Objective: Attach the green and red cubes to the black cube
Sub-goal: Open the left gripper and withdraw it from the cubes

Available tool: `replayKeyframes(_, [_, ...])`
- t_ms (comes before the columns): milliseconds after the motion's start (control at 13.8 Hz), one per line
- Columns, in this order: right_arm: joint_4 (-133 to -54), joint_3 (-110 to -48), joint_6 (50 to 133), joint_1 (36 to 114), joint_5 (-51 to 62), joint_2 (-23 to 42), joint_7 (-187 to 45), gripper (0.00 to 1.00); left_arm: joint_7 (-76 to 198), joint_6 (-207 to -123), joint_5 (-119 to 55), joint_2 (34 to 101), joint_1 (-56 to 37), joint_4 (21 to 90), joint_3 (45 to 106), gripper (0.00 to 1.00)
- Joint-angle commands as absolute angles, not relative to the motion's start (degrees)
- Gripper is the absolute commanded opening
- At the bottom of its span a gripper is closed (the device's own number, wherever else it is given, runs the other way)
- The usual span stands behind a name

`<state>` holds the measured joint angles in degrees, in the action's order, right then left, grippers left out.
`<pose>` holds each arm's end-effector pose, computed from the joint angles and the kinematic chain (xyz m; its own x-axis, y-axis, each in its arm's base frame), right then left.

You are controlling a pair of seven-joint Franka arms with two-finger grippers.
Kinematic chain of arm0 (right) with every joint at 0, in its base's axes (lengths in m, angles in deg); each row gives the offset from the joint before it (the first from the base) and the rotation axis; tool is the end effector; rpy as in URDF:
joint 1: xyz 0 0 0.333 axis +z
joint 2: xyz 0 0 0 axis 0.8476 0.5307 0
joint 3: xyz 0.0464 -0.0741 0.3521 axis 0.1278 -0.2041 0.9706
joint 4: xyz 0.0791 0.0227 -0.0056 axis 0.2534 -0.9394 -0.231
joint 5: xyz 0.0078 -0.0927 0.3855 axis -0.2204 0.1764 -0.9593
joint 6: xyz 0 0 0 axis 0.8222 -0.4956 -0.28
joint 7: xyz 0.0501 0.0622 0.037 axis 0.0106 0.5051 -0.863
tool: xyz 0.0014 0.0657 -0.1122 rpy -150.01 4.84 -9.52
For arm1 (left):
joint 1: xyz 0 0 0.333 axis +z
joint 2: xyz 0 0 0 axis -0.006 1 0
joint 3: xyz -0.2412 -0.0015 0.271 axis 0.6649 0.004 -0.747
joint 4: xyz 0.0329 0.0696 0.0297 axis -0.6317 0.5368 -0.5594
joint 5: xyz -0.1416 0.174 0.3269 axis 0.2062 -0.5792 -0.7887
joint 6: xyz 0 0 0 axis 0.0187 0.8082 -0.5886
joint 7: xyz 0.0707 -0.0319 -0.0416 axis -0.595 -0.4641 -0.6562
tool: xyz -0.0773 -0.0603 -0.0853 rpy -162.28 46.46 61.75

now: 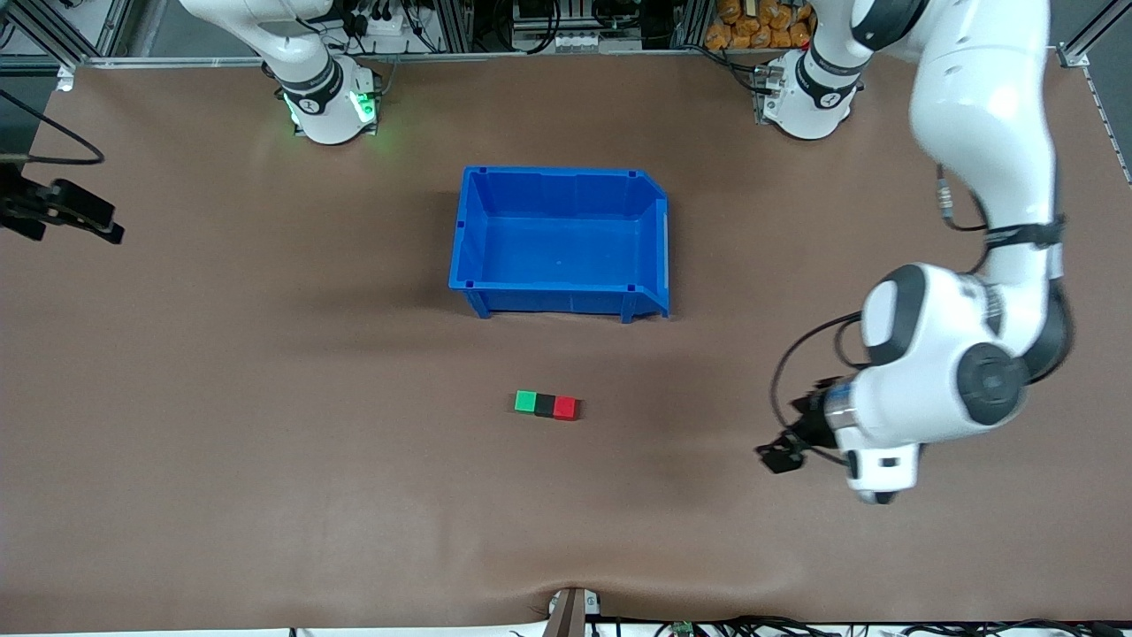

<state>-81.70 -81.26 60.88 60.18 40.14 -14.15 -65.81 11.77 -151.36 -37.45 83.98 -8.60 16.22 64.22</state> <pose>0.5450 -0.0473 0.6650 0.9946 -0.0949 -0.0409 -0.0965 -0.9945 -0.0396 0.7697 -0.1836 0.4195 0.7293 0.6750 -0.1123 0.6840 -0.7231 0.0958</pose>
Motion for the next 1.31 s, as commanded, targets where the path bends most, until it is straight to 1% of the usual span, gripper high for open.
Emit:
replayKeyframes(0, [-80.5, -84.2, 59.1, 61.8, 38.3, -14.6, -65.4, 1.0, 17.6, -147.5, -40.6, 79.7, -7.1, 17.5, 64.4, 1.0])
replayKeyframes(290, [-80.5, -83.5, 59.5, 62.1, 42.7, -14.8, -71.6, 1.0, 25.9, -145.1, -40.3, 77.7, -3.4, 17.5, 64.7, 1.0])
replayKeyframes(581, [-80.7, -83.4, 59.7, 63.0, 42.7, -14.4, -71.4, 1.0, 36.9, -144.7, -40.6, 74.8, -2.4, 17.7, 64.5, 1.0])
replayKeyframes(798, [-81.0, -83.5, 59.9, 63.2, 42.0, -14.1, -70.9, 1.0, 53.1, -141.1, -42.2, 71.6, -0.6, 18.1, 65.0, 1.0])
replayKeyframes(944, [-81.0, -83.4, 60.2, 63.5, 40.6, -14.0, -70.9, 1.0, 56.9, -136.1, -42.3, 69.6, 0.7, 18.1, 65.3, 1.0])
replayKeyframes(1234, [-81.2, -83.5, 59.9, 63.4, 39.7, -13.5, -70.9, 1.0, 65.0, -127.5, -42.1, 63.0, 1.2, 20.2, 64.4, 1.0])
